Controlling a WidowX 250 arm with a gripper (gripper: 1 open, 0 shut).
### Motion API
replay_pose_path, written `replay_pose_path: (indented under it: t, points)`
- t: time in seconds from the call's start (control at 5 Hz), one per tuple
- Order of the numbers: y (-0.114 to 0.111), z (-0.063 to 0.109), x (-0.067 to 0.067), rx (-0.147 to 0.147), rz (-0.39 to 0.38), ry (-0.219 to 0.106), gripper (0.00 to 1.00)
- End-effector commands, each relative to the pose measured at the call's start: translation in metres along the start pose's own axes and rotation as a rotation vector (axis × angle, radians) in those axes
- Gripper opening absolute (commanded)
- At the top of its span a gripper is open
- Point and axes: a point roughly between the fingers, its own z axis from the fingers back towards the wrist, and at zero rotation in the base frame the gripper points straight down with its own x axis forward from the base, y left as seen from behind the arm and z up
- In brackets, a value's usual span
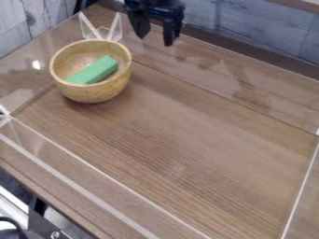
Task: Put green stick into wooden bowl
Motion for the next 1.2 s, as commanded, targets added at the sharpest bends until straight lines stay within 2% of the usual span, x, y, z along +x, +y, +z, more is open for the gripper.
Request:
replay_pose_path:
  t: [0.0,0.2,0.4,0.6,0.8,1.0]
  points:
    - [0.015,0.015,0.014,0.046,0.071,-0.07,1.0]
    - [0.032,0.011,0.013,0.068,0.127,-0.075,0.0]
    - [0.021,0.011,0.012,0.058,0.126,-0.073,1.0]
    - [0.008,0.011,0.009,0.047,0.121,-0.071,1.0]
    - [0.003,0.024,0.008,0.029,0.112,-0.076,1.0]
    - [0.008,0.029,0.01,0.033,0.094,-0.084,1.0]
